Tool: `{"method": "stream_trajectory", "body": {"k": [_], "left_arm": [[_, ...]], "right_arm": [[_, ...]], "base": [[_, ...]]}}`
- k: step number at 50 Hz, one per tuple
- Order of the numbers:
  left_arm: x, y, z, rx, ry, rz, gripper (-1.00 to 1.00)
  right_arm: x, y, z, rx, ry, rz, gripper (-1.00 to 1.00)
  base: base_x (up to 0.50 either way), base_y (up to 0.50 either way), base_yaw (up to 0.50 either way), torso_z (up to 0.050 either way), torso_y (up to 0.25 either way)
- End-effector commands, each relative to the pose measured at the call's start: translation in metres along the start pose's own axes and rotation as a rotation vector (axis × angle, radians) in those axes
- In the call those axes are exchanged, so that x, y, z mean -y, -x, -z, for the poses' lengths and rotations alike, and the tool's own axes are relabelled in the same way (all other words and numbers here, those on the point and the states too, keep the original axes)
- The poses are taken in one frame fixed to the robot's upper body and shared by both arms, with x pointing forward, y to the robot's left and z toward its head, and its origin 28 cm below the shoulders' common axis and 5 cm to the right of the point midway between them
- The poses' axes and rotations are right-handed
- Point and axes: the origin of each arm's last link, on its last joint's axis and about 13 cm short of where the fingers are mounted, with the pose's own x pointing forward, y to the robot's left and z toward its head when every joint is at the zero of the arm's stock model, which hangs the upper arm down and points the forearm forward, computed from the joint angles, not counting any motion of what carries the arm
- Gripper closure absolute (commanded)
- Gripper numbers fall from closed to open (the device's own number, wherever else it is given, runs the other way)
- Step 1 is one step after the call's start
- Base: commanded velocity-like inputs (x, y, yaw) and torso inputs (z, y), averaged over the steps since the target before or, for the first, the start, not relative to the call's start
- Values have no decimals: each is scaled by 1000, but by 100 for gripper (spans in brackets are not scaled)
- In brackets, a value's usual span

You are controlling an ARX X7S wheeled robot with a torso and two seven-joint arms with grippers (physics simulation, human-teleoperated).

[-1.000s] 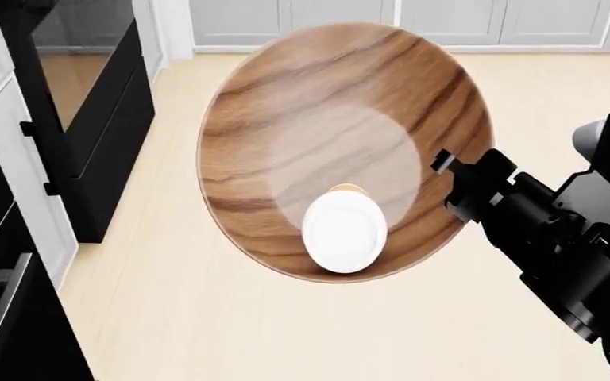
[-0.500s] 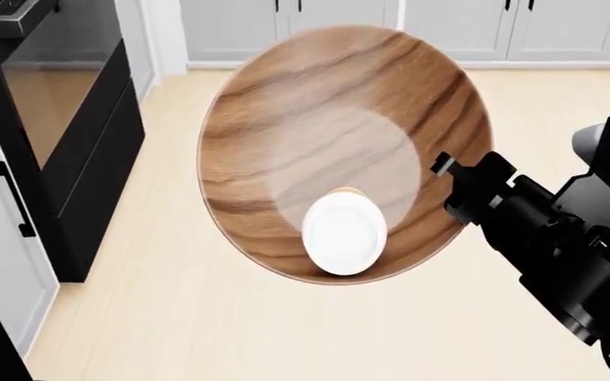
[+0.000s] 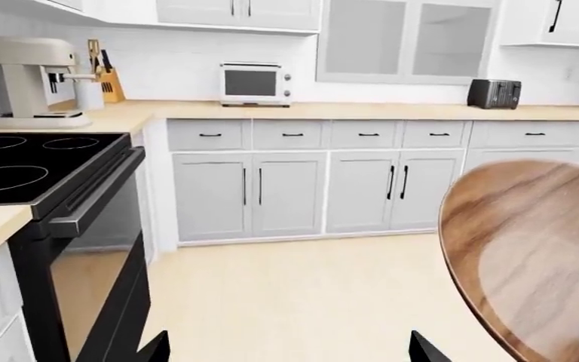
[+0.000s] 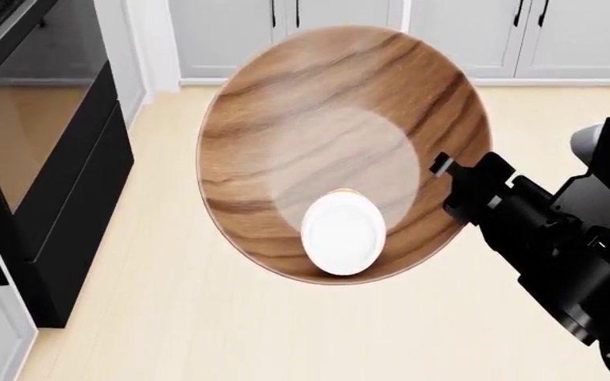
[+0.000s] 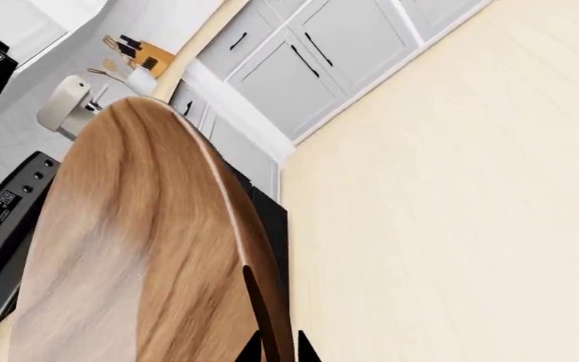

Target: Place the cup inside the bowl on the dining table and move the bowl to any counter.

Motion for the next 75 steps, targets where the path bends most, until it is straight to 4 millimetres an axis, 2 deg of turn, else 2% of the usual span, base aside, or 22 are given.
{"method": "stream_trajectory", "body": {"k": [1,38,75], "left_arm": [[-1,1,0,-1,0,2,-100],[3,-3,-1,13,56,25,-100],[5,-4,1,7,40,36,-100]], "right_arm": [[-4,-1,-4,18,12,-24,100],[-1,-1,-4,23,-1,-29,100],[0,0,-5,35,-9,-27,100]], "base": [[500,-7,0,0,0],[500,-7,0,0,2],[500,-9,0,0,2]]}}
